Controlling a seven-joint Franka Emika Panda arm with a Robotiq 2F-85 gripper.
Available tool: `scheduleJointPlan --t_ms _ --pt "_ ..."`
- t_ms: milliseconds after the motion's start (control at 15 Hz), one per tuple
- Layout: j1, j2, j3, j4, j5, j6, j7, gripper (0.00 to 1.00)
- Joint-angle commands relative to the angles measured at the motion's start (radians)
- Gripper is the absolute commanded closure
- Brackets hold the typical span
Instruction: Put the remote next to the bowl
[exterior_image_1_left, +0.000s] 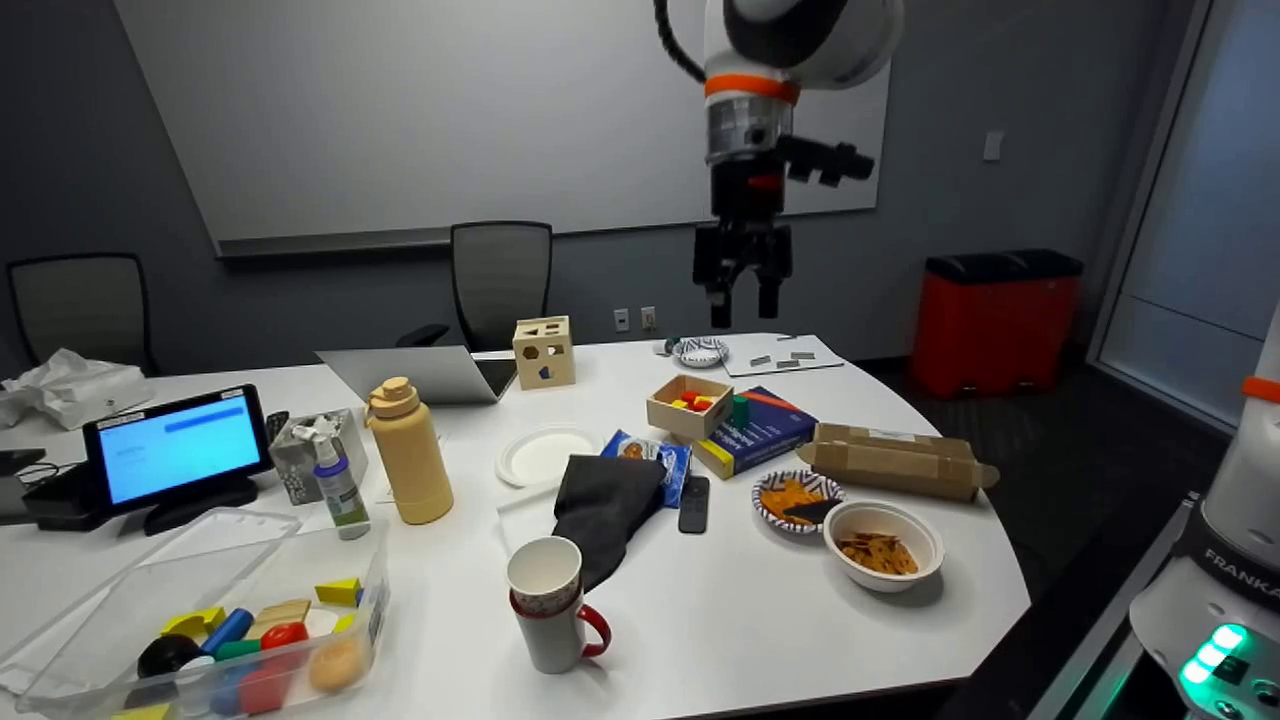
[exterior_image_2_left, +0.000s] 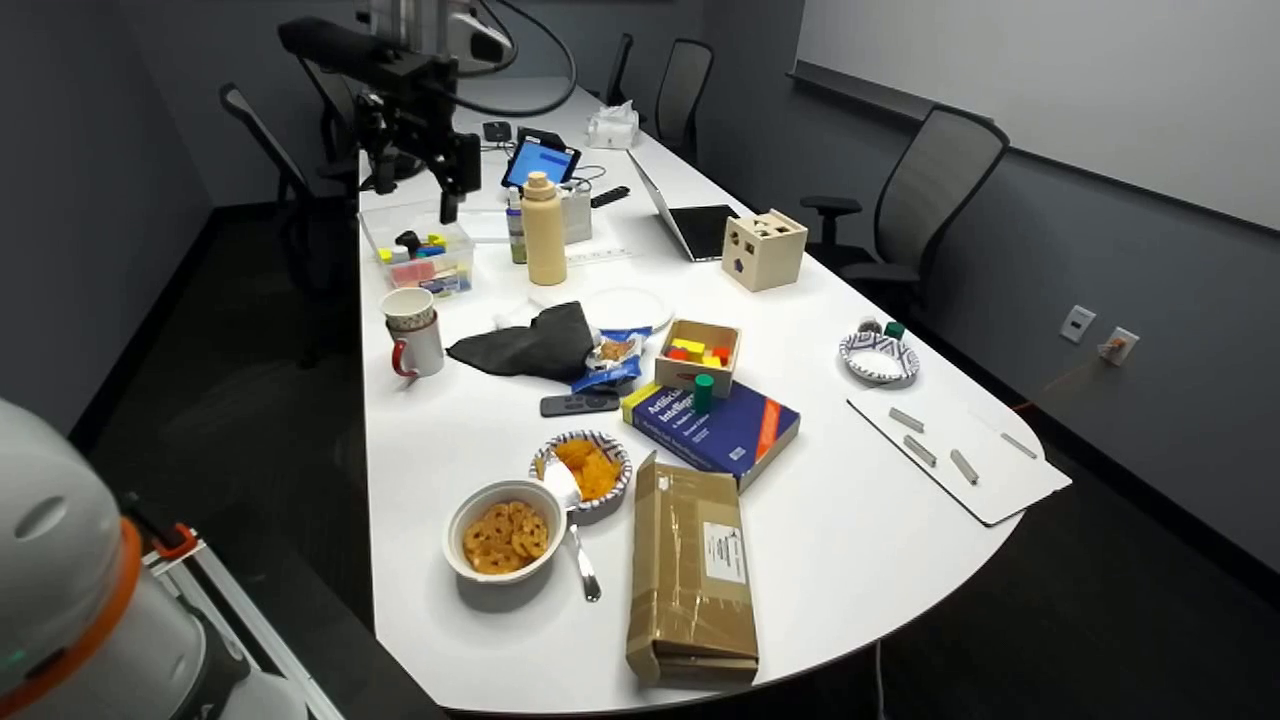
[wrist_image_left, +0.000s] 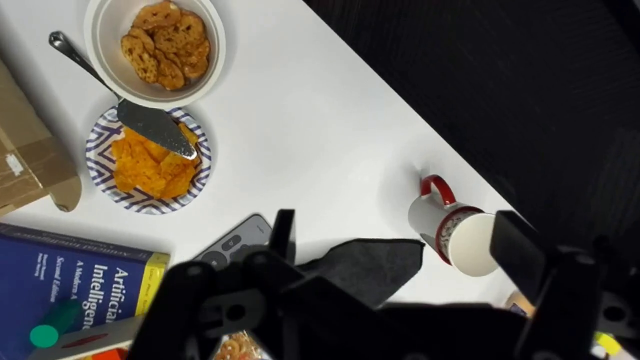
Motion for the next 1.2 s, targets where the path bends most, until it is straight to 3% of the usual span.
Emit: scheduleJointPlan --t_ms 0,733,1133 --pt "-0.036 0.206 0.007 0.033 0.0 0.133 0.056 0.0" --pt "-0.103 0.638 0.003 0.094 0.114 0.523 0.042 0.0" --pt "-0.137 0.806 -0.001 0.176 0.101 0.623 0.074 0.0"
